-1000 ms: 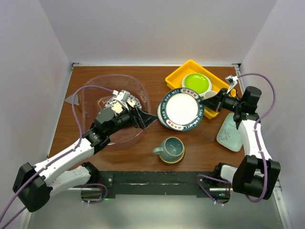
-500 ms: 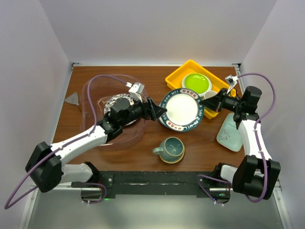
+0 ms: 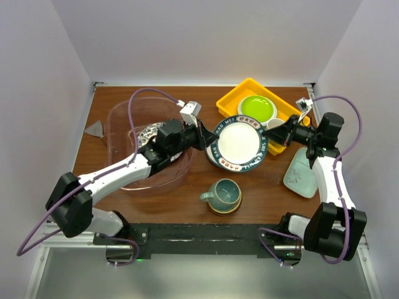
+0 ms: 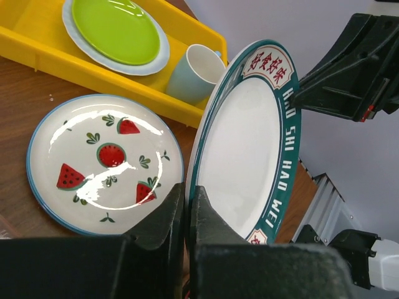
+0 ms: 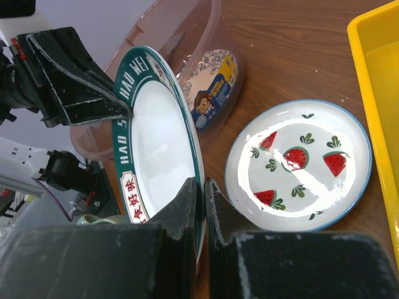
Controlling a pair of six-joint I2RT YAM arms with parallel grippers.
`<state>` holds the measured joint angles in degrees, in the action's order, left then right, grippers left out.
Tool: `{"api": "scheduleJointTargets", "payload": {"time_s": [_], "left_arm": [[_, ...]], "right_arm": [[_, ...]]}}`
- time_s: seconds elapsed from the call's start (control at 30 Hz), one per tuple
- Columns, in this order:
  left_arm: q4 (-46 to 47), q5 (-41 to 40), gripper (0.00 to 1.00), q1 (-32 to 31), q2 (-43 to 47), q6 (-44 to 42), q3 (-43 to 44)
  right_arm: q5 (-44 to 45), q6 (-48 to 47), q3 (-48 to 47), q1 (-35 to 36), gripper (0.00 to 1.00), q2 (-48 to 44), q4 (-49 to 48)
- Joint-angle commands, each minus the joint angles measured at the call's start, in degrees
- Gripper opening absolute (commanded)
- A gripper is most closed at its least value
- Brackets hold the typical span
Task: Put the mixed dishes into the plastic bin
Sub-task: Pick up the plate at the center of the board.
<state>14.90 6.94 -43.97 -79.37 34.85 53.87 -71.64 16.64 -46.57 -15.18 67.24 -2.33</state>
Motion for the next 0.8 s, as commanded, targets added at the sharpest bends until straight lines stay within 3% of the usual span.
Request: {"api": "scheduleJointTargets", "payload": {"time_s": [0.0, 0.1, 0.23, 0.43, 0.67, 0.77], "left_arm": [[0.3, -1.1, 0.0, -0.6, 2.5, -1.5, 2.6], [0.0, -3.5, 0.0, -0.5, 5.8, -0.8, 1.9], [-0.5, -8.9, 0.0, -0.3, 12.0, 0.8, 0.5], [-2.2, -11.6, 0.0, 2.3, 19.5, 2.8, -1.2], [-6.7, -11.2, 0.0, 9.1, 28.7, 3.7, -2.5], [-9.3, -11.8, 0.0, 11.5, 31.8, 2.7, -2.5]], "right_arm": [[-3.3, 1.2, -0.5, 0.3, 0.0, -0.6, -2.7], [-3.9, 0.9, -0.5, 0.3, 0.0, -0.8, -2.5], [-4.3, 0.7, -0.7, 0.3, 0.29, -0.9, -2.2], [-5.0, -0.4, -0.8, 0.2, 0.63, -1.6, -1.9], [-5.4, -2.0, -1.2, 0.3, 0.92, -1.7, -0.6], [-5.3, -2.7, -1.3, 0.3, 0.98, -1.5, 0.0]]}}
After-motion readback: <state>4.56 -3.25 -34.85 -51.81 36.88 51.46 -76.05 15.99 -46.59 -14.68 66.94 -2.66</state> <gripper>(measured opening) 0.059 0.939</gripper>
